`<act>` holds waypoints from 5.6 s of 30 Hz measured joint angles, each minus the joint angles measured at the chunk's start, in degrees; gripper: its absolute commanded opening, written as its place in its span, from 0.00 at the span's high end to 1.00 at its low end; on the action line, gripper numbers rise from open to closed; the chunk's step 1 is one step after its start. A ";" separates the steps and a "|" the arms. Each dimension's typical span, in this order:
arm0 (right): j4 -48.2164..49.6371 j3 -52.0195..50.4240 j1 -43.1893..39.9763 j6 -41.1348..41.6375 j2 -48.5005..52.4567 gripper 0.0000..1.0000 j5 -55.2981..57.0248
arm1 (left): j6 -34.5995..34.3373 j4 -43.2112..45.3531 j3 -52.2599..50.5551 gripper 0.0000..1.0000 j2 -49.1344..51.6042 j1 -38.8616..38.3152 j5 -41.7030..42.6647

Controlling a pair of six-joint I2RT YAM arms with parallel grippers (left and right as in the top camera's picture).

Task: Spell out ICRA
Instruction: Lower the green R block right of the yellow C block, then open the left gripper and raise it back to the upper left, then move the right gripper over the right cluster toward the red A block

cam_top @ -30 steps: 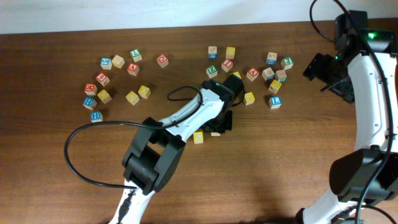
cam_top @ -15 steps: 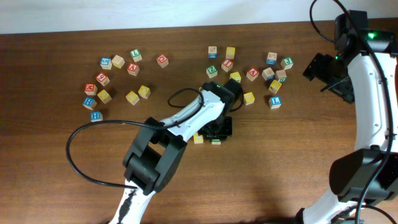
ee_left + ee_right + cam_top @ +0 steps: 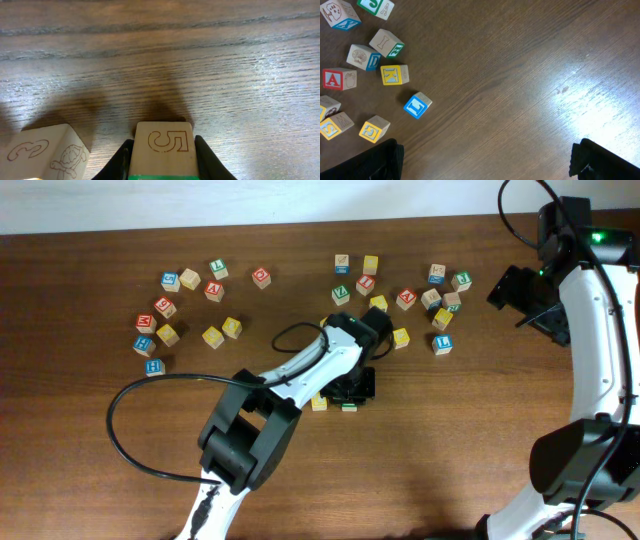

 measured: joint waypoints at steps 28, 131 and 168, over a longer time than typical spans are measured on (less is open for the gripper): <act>0.00 0.00 0.00 0.00 0.00 0.02 0.00 | -1.09 -5.33 6.99 0.63 0.02 0.94 -4.70; 22.93 0.02 18.51 5.38 16.50 0.31 -2.99 | 3.10 -24.50 28.33 0.01 0.11 37.27 -14.64; 37.00 0.00 18.51 12.83 29.38 0.70 -2.12 | 3.08 -24.52 28.33 0.01 0.11 37.27 -14.64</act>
